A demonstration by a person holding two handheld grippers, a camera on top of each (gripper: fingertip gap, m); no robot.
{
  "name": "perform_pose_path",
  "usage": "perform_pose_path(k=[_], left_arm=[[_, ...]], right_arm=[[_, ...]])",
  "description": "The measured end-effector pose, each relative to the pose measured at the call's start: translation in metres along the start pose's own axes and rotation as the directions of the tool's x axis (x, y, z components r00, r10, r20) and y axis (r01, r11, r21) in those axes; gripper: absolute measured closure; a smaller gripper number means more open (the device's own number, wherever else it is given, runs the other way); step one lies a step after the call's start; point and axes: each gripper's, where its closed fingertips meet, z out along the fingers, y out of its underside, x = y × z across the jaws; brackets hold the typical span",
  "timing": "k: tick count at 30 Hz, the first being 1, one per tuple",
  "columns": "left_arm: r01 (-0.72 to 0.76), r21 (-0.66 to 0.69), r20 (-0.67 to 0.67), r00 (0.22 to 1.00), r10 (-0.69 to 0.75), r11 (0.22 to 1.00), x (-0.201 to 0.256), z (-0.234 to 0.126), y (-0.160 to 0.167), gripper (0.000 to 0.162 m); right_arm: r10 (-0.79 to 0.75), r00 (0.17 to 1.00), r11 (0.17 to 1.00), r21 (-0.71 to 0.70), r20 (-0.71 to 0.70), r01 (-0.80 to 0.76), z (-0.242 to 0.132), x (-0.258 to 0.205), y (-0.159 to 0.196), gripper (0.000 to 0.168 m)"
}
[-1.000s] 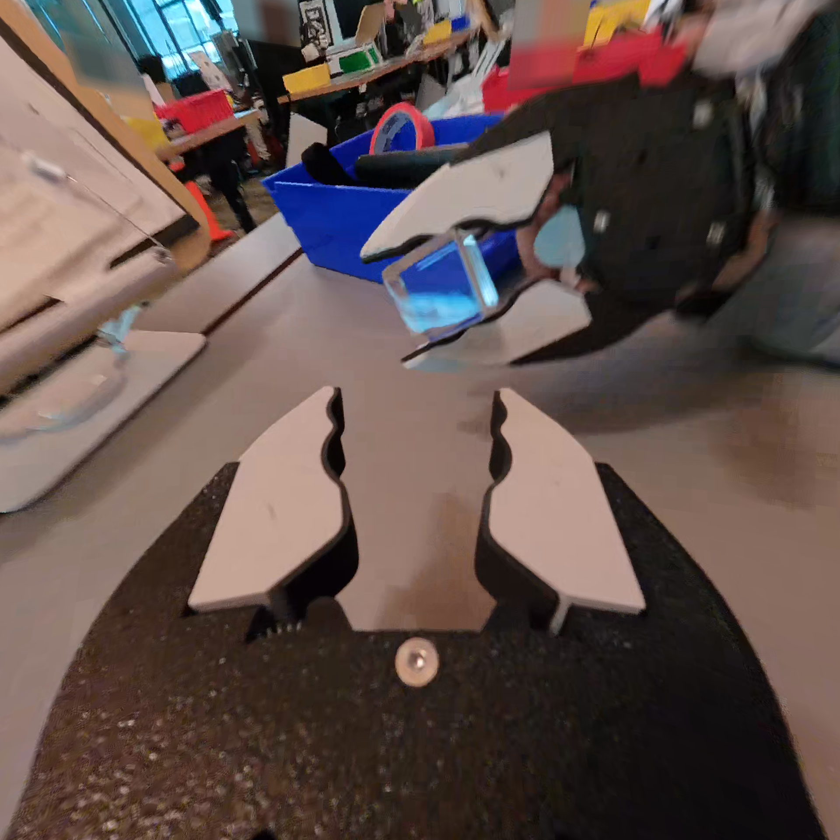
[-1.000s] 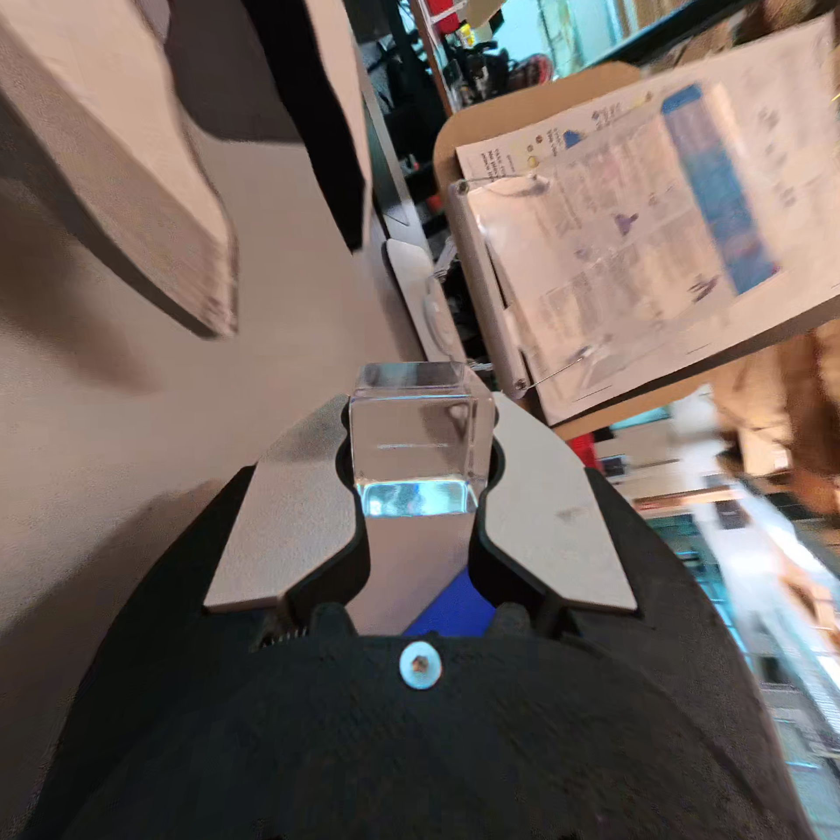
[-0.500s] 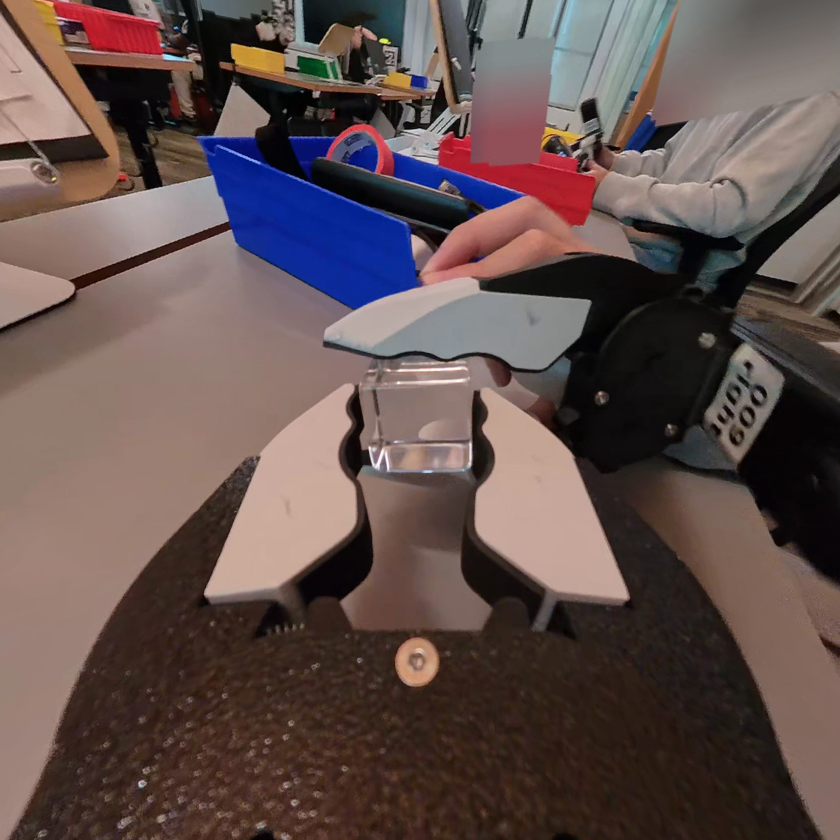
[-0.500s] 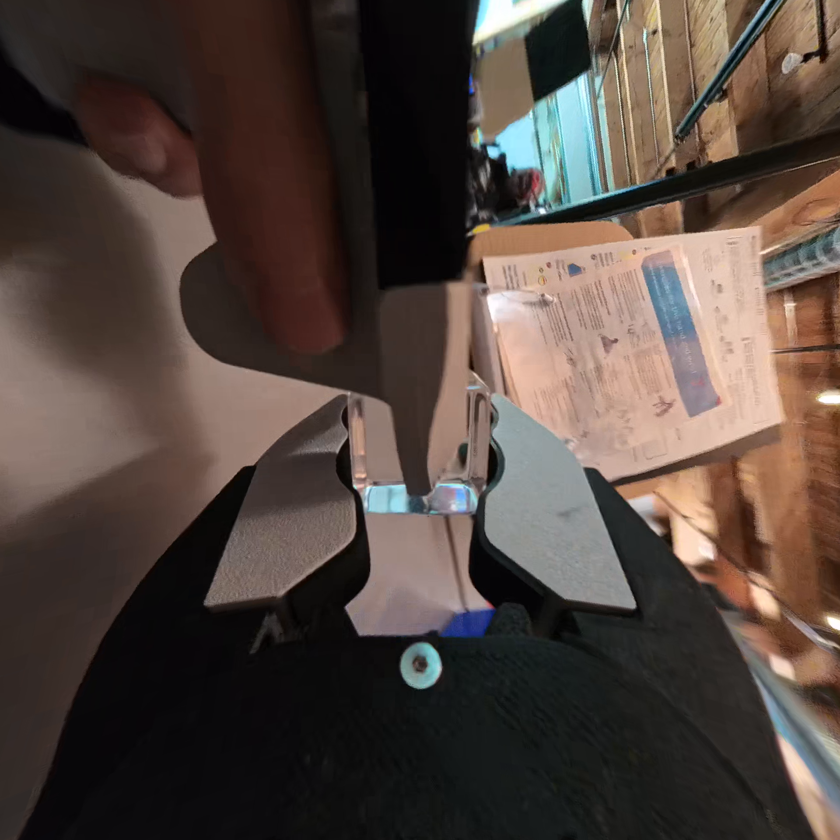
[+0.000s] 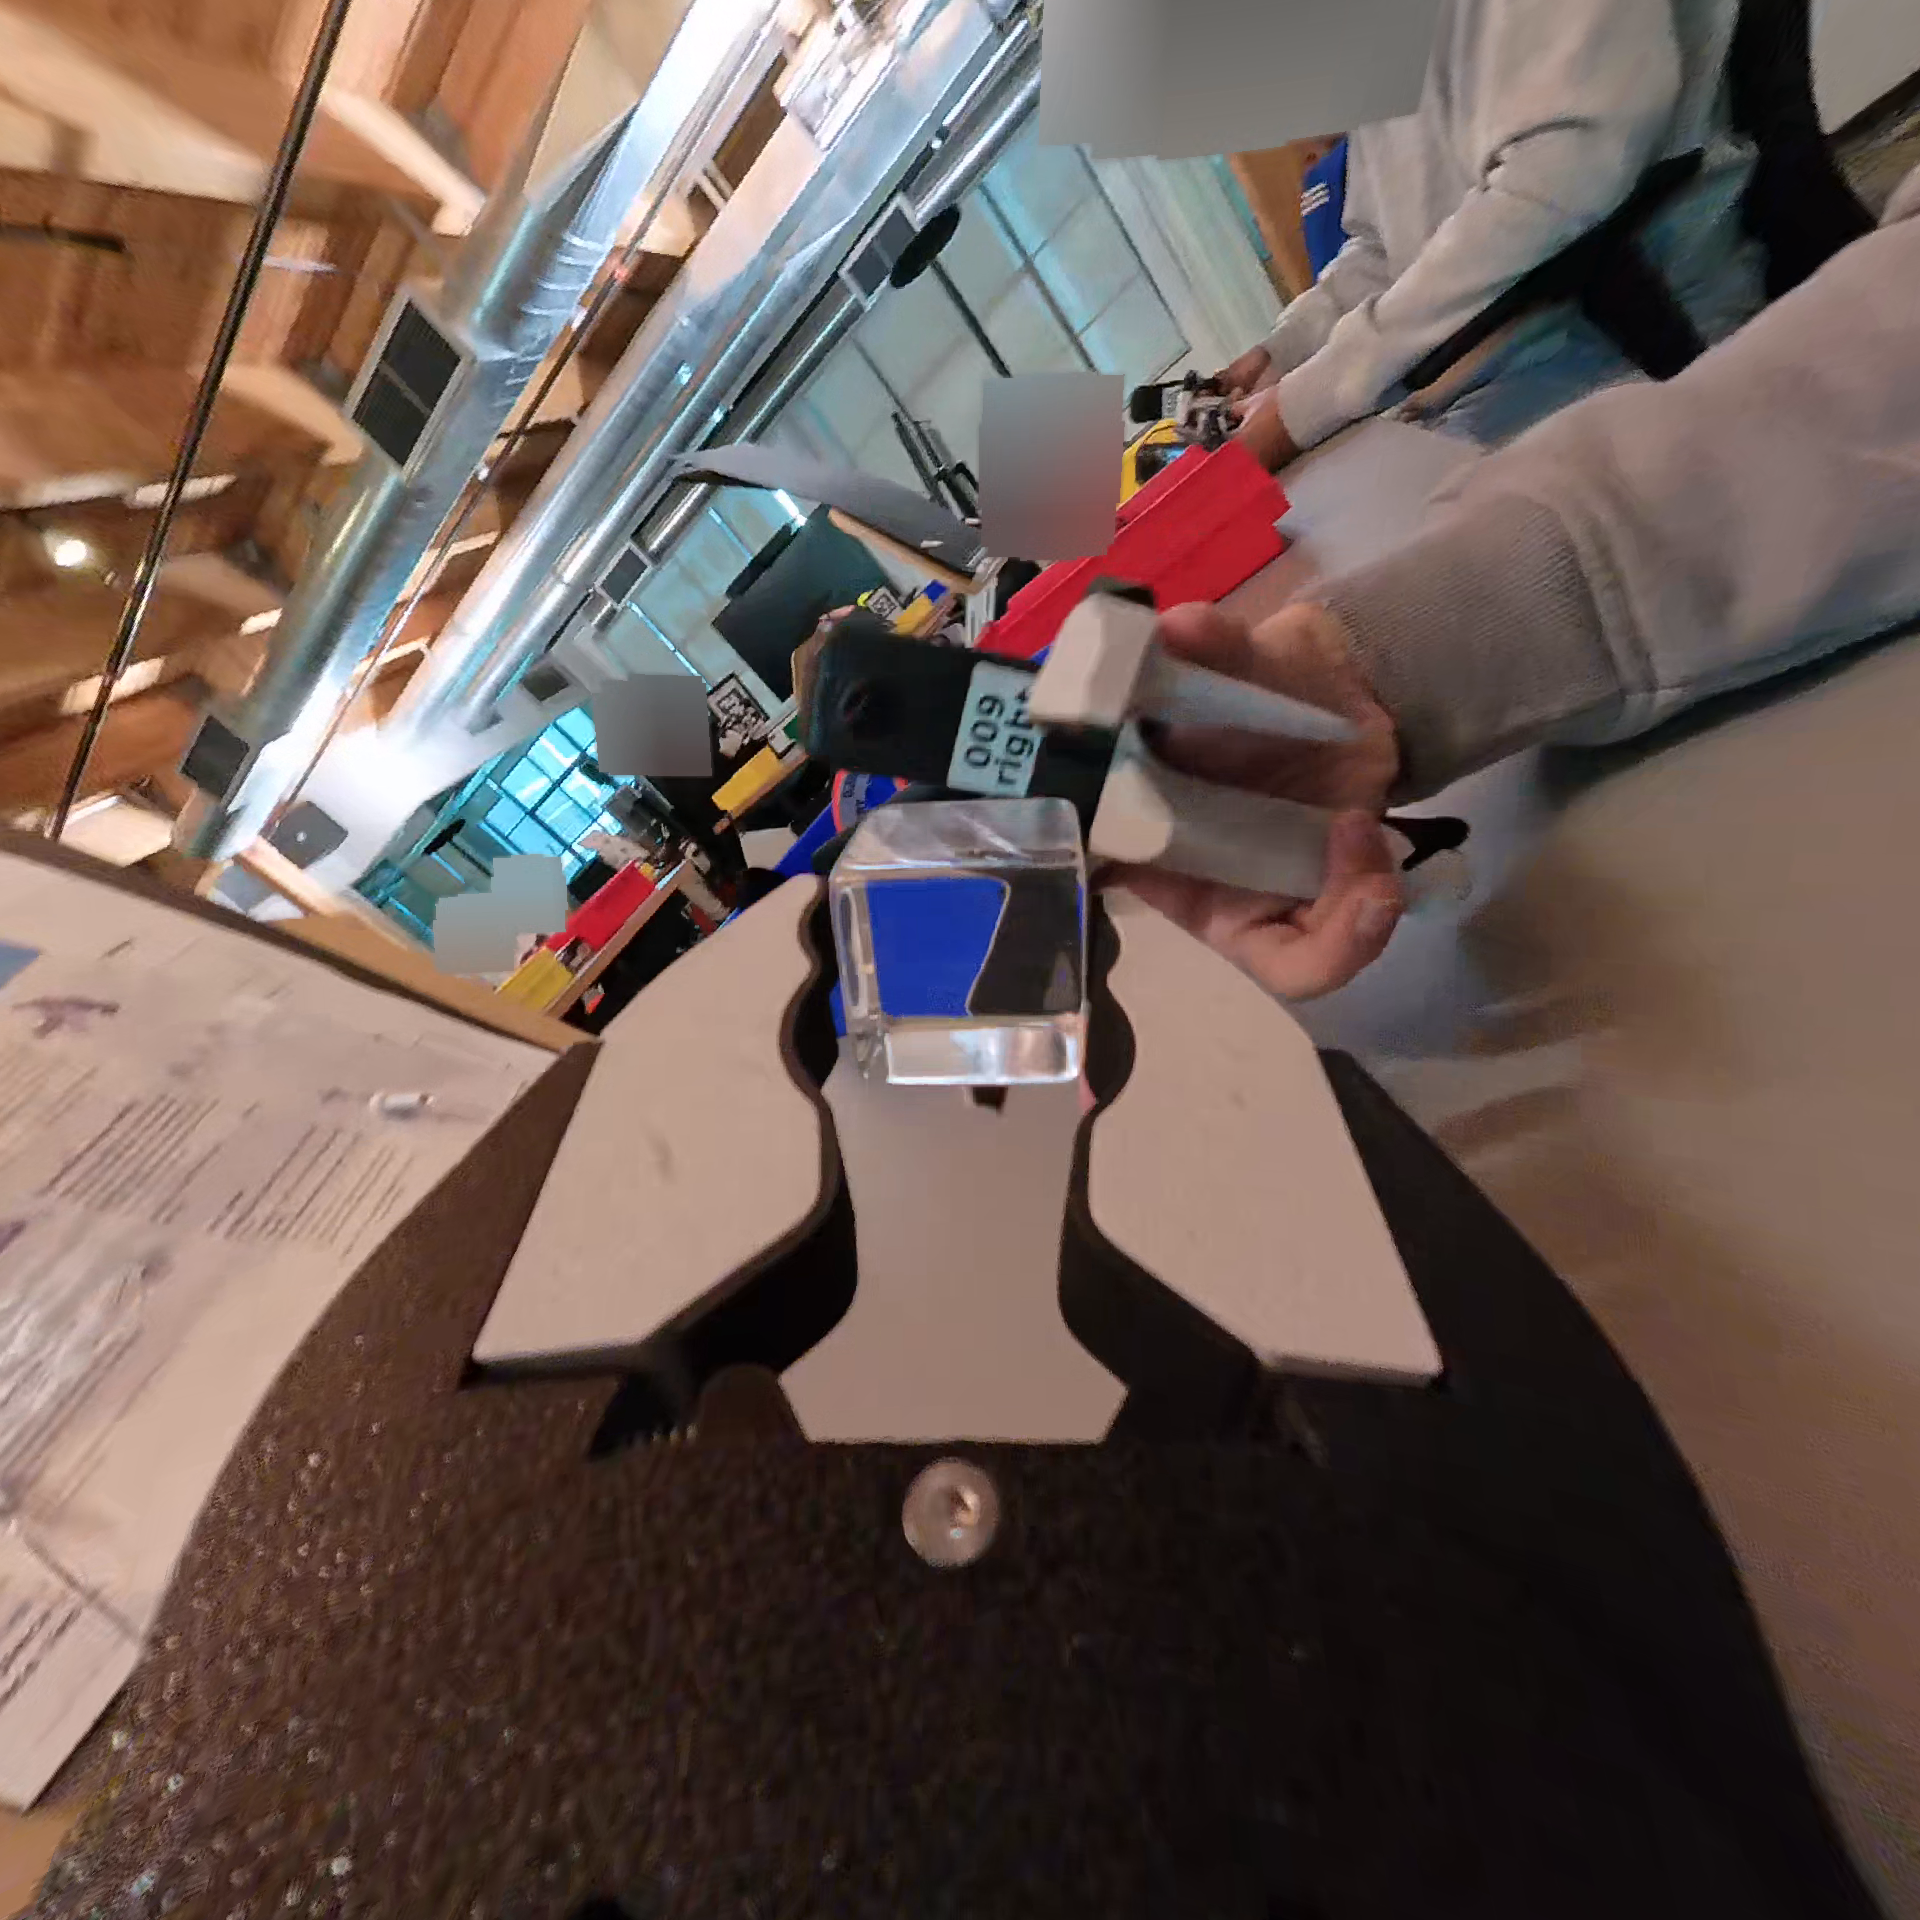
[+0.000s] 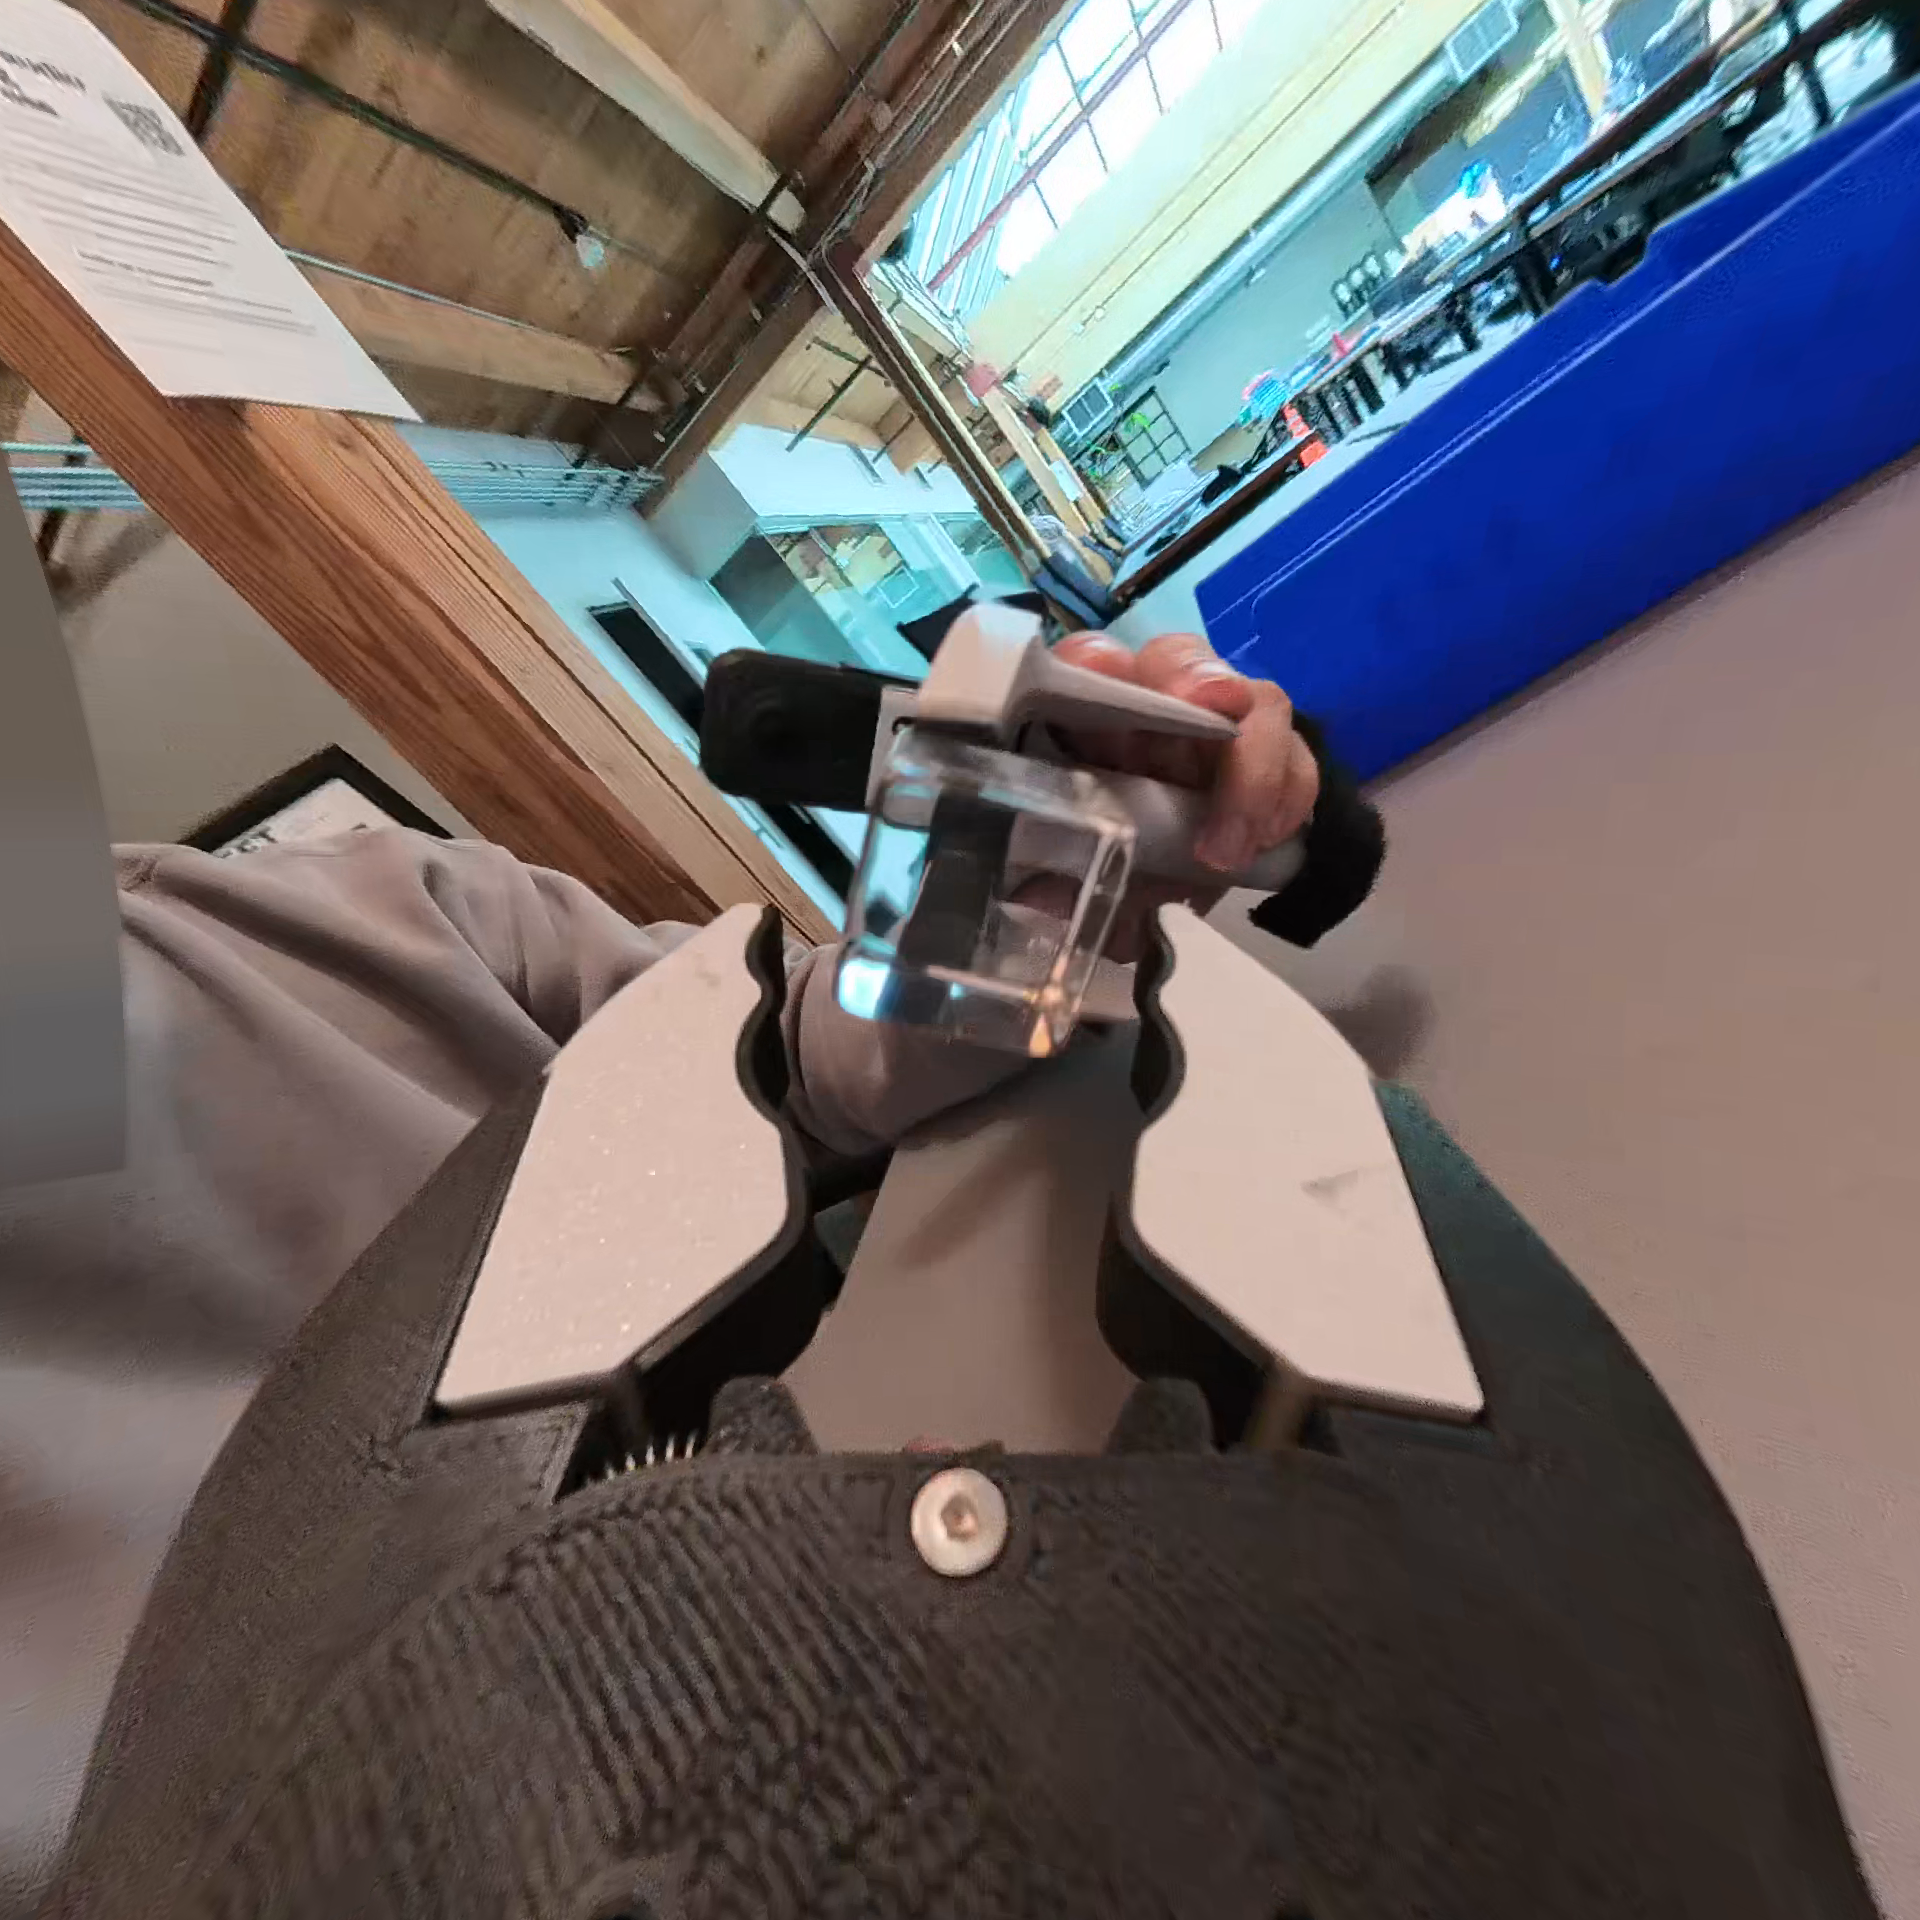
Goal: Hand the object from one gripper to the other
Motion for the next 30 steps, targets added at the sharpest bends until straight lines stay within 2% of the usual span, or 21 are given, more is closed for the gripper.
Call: perform_pose_path(k=[3, 5, 8, 10, 12, 13, 14, 15, 16, 18, 19, 21, 22, 23, 25, 28, 30], left_arm=[[-0.098, -0.04, -0.039, 0.995, 0.096, 0.994, 0.014, 0.007, 0.003, 0.118], [-0.134, -0.064, -0.042, 0.99, 0.132, 0.989, 0.016, 0.009, 0.007, 0.118], [-0.144, -0.088, -0.04, 0.989, 0.141, 0.986, 0.016, 0.009, 0.013, 0.118], [-0.16, -0.143, -0.016, 0.987, 0.159, 0.977, 0.012, 0.009, 0.021, 0.118], [-0.145, -0.213, 0.01, 0.988, 0.151, 0.966, 0.008, 0.008, 0.033, 0.117], [-0.12, -0.257, 0.03, 0.991, 0.132, 0.959, 0.004, 0.007, 0.041, 0.116], [-0.085, -0.297, 0.033, 0.995, 0.099, 0.951, 0.003, 0.005, 0.049, 0.113], [-0.037, -0.332, 0.034, 0.998, 0.051, 0.943, 0.003, 0.003, 0.057, 0.111], [0.029, -0.36, 0.049, 0.999, -0.012, 0.932, 0.001, 0.001, 0.064, 0.108], [0.181, -0.383, 0.088, 0.983, -0.16, 0.906, -0.002, -0.001, 0.07, 0.103], [0.259, -0.383, 0.11, 0.966, -0.235, 0.887, -0.003, -0.001, 0.072, 0.103], [0.399, -0.357, 0.149, 0.917, -0.371, 0.845, -0.005, 0.001, 0.07, 0.102], [0.463, -0.334, 0.166, 0.886, -0.432, 0.821, -0.005, 0.003, 0.068, 0.103], [0.53, -0.315, 0.182, 0.848, -0.498, 0.787, -0.004, 0.006, 0.067, 0.104], [0.661, -0.298, 0.18, 0.748, -0.639, 0.689, 0.003, 0.011, 0.07, 0.102], [0.802, -0.242, 0.155, 0.588, -0.794, 0.546, 0.005, 0.013, 0.069, 0.099], [0.866, -0.179, 0.127, 0.492, -0.862, 0.468, -0.003, 0.009, 0.064, 0.094]], right_arm=[[0.05, 0.998, 0.999, -0.002, 0.033, -0.05, 0.005, -0.002, 0.003, 0.106], [0.058, 0.998, 0.998, -0.012, -0.023, -0.058, 0.005, 0.008, 0.006, 0.117], [0.042, 0.998, 0.998, -0.048, -0.055, -0.045, 0.003, 0.014, 0.009, 0.117], [-0.038, 0.991, 0.998, -0.056, -0.13, 0.031, 0.002, 0.022, 0.007, 0.117], [-0.191, 0.95, 0.981, -0.09, -0.246, 0.174, -0.001, 0.032, 0.002, 0.117], [-0.301, 0.894, 0.953, -0.131, -0.331, 0.273, -0.005, 0.04, -0.001, 0.117], [-0.424, 0.804, 0.906, -0.212, -0.417, 0.367, -0.012, 0.05, -0.004, 0.118], [-0.553, 0.671, 0.833, -0.325, -0.494, 0.448, -0.022, 0.061, -0.007, 0.118], [-0.673, 0.496, 0.738, -0.447, -0.549, 0.505, -0.034, 0.071, -0.013, 0.119], [-0.832, 0.172, 0.529, -0.664, -0.527, 0.528, -0.053, 0.079, -0.023, 0.12], [-0.874, 0.025, 0.433, -0.755, -0.485, 0.492, -0.061, 0.083, -0.027, 0.121], [-0.921, -0.207, 0.239, -0.898, -0.33, 0.369, -0.072, 0.088, -0.032, 0.121], [-0.928, -0.264, 0.173, -0.931, -0.263, 0.322, -0.072, 0.088, -0.032, 0.122], [-0.929, -0.284, 0.144, -0.937, -0.239, 0.317, -0.067, 0.088, -0.03, 0.122], [-0.934, -0.272, 0.123, -0.926, -0.23, 0.358, -0.052, 0.086, -0.025, 0.122], [-0.93, -0.342, 0.015, -0.943, -0.135, 0.333, -0.044, 0.082, -0.023, 0.122], [-0.931, -0.332, 0.02, -0.927, -0.154, 0.373, -0.038, 0.077, -0.023, 0.122]])
